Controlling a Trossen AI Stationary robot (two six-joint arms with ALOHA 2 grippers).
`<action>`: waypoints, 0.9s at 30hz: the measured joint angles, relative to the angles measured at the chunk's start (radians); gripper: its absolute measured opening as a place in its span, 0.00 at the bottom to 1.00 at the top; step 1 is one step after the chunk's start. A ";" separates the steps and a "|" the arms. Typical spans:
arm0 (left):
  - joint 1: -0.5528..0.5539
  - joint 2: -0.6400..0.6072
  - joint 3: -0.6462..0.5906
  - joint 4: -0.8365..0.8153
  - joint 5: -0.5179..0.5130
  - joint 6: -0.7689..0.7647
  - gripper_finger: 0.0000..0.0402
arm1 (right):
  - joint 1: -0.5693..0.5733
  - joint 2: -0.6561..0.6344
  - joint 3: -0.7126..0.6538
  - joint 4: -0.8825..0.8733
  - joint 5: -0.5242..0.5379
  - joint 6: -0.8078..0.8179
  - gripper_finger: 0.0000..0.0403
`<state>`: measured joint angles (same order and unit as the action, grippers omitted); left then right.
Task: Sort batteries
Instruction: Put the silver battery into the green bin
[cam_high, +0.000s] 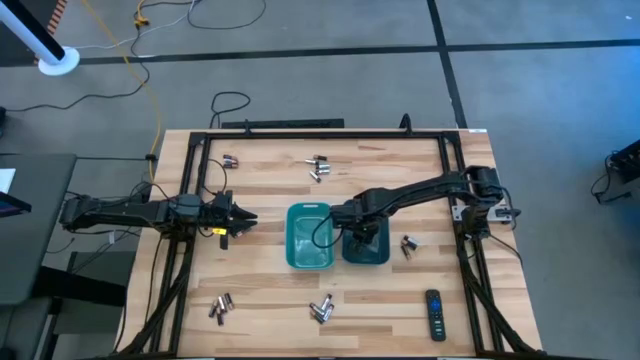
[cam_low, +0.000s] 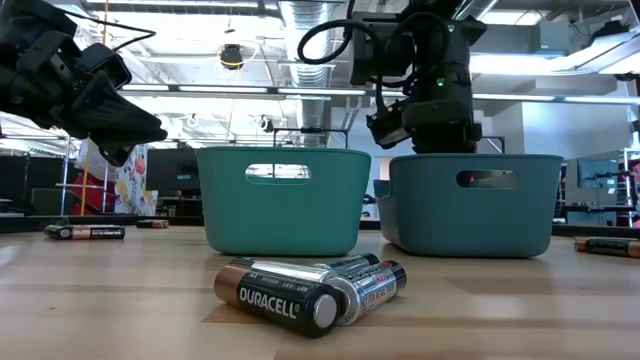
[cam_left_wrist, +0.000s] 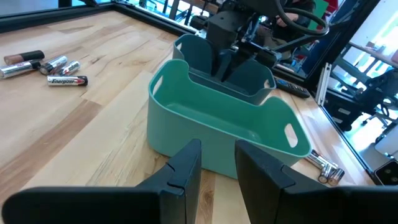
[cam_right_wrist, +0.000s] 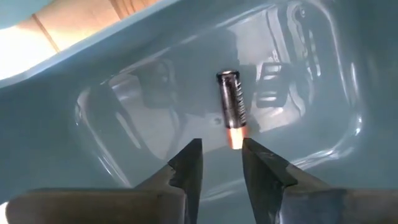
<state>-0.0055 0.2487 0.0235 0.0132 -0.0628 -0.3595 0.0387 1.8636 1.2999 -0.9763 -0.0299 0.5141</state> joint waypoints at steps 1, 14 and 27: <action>0.000 0.000 0.000 0.000 0.000 0.000 0.23 | 0.000 -0.005 0.000 -0.003 0.000 0.010 0.34; 0.000 0.000 0.000 0.000 0.000 0.000 0.23 | 0.018 -0.299 0.000 -0.023 0.124 0.203 0.32; 0.000 0.000 0.000 0.003 0.000 -0.004 0.23 | 0.182 -0.586 -0.179 -0.083 0.400 0.551 0.31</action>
<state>-0.0052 0.2489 0.0235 0.0166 -0.0628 -0.3634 0.2204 1.2775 1.1209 -1.0595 0.3699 1.0647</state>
